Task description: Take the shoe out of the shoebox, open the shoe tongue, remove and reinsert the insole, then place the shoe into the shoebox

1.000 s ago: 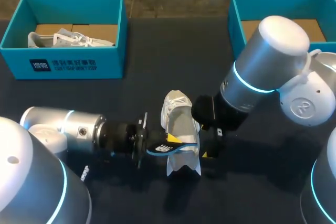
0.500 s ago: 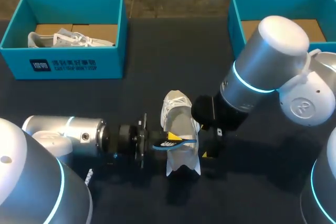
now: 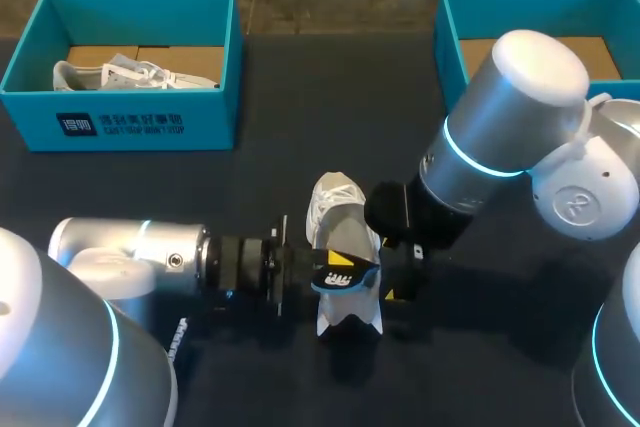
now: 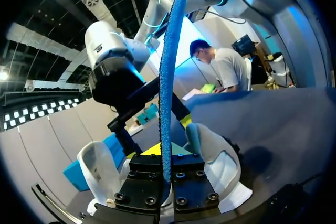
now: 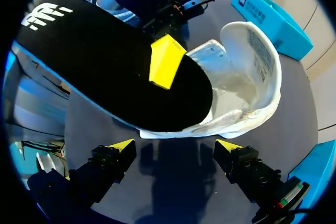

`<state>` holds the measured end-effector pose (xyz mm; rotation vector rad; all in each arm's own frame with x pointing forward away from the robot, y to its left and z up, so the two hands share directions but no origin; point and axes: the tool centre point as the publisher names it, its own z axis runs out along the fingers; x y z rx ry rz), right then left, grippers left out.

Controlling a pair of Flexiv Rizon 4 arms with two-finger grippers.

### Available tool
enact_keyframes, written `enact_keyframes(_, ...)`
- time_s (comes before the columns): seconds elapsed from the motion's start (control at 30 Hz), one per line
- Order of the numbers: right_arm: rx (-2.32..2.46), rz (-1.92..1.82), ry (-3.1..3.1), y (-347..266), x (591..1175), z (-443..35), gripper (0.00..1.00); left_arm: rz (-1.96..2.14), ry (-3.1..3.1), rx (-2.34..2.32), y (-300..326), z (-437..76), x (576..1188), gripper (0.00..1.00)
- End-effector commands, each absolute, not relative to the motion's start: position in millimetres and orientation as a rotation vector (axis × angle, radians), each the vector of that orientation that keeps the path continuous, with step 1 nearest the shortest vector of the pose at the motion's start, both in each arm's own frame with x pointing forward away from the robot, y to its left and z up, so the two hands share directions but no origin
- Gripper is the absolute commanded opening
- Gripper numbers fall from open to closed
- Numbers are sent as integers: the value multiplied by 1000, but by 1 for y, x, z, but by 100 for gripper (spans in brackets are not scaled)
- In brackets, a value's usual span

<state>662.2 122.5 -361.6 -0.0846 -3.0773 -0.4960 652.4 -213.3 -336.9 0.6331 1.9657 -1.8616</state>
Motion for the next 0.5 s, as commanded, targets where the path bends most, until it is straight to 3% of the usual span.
enact_keyframes(0.03,-86,-497,-3079,123,662,-362,100,-1845,1978,636,-222,-346,662,0)
enact_keyframes(0.47,-86,-497,-3079,123,662,-362,100,-1759,1995,635,-223,-345,662,0)
enact_keyframes(0.5,-86,-497,-3079,123,662,-362,100,-1761,1994,634,-222,-343,661,6)
